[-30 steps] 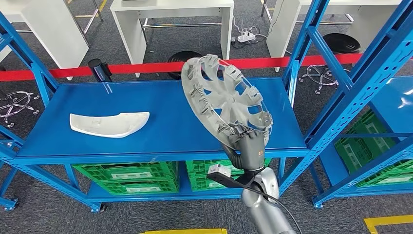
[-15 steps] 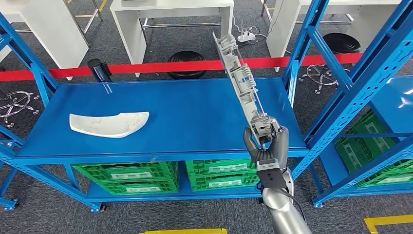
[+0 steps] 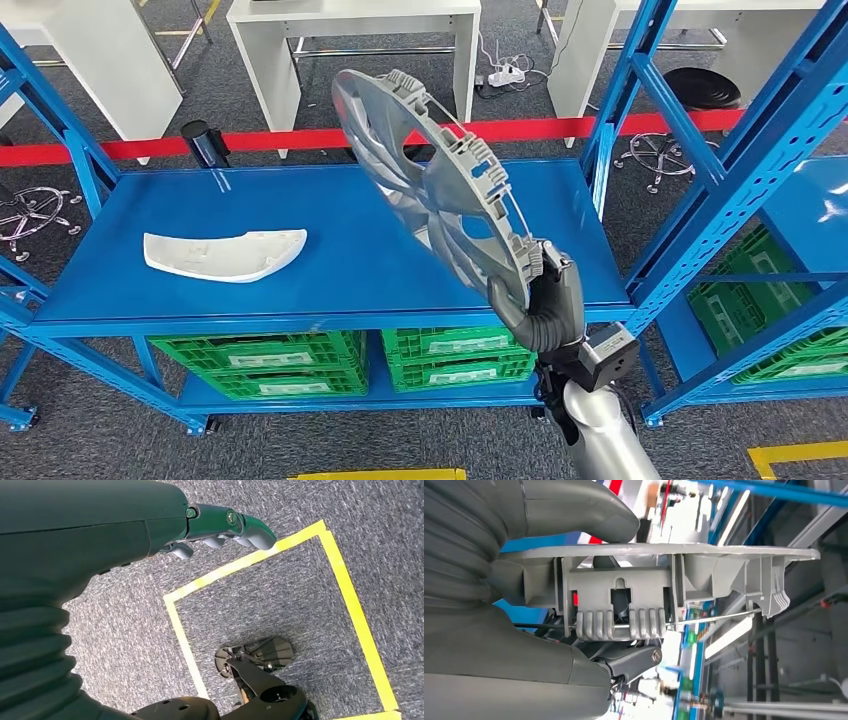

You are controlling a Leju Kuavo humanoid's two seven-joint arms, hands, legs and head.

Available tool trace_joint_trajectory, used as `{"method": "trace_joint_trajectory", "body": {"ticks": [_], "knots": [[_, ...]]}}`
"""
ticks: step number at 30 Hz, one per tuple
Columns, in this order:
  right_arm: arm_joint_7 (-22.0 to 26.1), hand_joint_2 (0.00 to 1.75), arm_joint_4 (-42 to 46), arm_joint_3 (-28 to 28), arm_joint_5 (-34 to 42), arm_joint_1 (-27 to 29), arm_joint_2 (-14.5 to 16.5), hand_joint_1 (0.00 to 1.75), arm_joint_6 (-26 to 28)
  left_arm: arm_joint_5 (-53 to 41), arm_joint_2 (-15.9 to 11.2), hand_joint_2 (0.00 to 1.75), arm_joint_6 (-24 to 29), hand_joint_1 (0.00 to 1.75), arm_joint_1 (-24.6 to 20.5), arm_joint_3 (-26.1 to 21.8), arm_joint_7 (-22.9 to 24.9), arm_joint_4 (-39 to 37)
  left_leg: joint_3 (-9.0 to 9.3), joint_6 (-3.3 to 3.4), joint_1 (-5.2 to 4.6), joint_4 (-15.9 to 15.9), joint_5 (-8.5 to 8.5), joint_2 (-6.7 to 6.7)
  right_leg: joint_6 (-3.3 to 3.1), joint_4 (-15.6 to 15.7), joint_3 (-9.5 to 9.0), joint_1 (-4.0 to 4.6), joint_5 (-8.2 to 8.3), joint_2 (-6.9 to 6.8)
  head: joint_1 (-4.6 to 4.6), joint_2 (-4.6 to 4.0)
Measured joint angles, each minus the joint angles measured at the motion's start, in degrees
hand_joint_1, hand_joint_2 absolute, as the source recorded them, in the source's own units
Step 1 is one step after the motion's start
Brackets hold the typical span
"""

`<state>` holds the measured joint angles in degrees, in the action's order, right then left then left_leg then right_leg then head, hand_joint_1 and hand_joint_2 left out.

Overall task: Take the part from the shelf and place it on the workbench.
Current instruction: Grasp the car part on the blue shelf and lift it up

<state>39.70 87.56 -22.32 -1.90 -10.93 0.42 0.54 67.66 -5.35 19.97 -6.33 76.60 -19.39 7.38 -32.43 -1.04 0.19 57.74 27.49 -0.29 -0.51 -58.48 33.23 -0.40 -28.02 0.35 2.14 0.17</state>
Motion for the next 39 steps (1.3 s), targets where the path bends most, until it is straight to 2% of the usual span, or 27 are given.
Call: {"method": "trace_joint_trajectory", "body": {"ticks": [5,9,16,24,31,35,37,39], "knots": [[0.02,1.75,0.2,0.12,2.56,0.07,0.01,1.75,-10.47,0.68,-0.01,1.75,2.73,0.0,-0.18,0.11,3.2,-0.05,0.01,0.0,0.0,0.0,0.0,0.0,0.0,0.0,0.0,0.0,0.0,0.01,0.0,0.0],[0.02,1.75,0.26,-0.3,3.92,0.25,0.02,1.75,-16.95,0.33,0.01,1.75,4.42,0.0,-0.41,0.52,3.54,-0.08,0.0,0.0,0.01,0.0,0.0,-0.03,-0.01,0.0,-0.02,0.01,-0.01,-0.04,0.0,0.0],[-0.14,1.75,-0.41,-2.84,5.85,0.8,0.09,1.75,-24.97,0.25,0.04,1.75,-0.69,0.0,-0.48,1.2,3.5,-0.08,-0.01,0.0,0.01,-0.01,0.0,-0.02,0.0,0.0,-0.01,0.0,-0.01,-0.03,0.0,0.0],[-0.04,1.75,-0.3,-5.49,5.29,2.18,0.11,1.75,-28.03,-2.32,0.36,1.75,-2.24,0.0,-1.81,3.74,5.45,-0.08,0.01,0.0,0.01,-0.01,0.0,-0.03,0.0,0.0,-0.03,0.0,-0.01,-0.04,0.0,0.0],[-0.01,1.75,-0.55,-6.89,5.32,1.49,0.14,1.75,-31.08,-1.17,0.43,1.75,-2.36,0.0,-2.2,4.82,5.2,-0.08,-0.04,0.22,-0.22,0.11,0.13,-0.03,0.17,0.06,-0.08,-0.25,0.06,-0.05,0.0,0.0],[-0.02,1.75,-3.15,-8.62,5.29,-1.21,0.84,1.75,-31.41,0.96,0.24,1.75,-2.02,0.0,-1.56,4.79,3.6,-0.09,-0.09,0.68,-0.49,0.27,0.29,0.0,0.63,0.14,-0.13,-0.53,0.07,0.0,0.02,0.0],[-0.03,1.75,-4.22,-9.33,4.91,-2.27,1.13,1.75,-30.08,1.45,0.2,1.75,-1.99,0.0,-1.31,4.75,3.26,-0.1,0.11,1.18,-0.36,-0.15,0.02,-0.01,1.06,0.15,-0.23,-0.58,-0.02,-0.06,0.01,0.0],[-0.03,1.75,-4.92,-9.84,5.03,-3.16,1.22,1.75,-28.7,1.89,0.24,1.75,-1.97,0.0,-1.06,4.68,3.1,-0.11,0.43,1.71,-0.01,-0.78,-0.37,0.0,1.36,-2.25,0.77,-0.52,-1.57,-0.11,-0.22,0.0]]}}
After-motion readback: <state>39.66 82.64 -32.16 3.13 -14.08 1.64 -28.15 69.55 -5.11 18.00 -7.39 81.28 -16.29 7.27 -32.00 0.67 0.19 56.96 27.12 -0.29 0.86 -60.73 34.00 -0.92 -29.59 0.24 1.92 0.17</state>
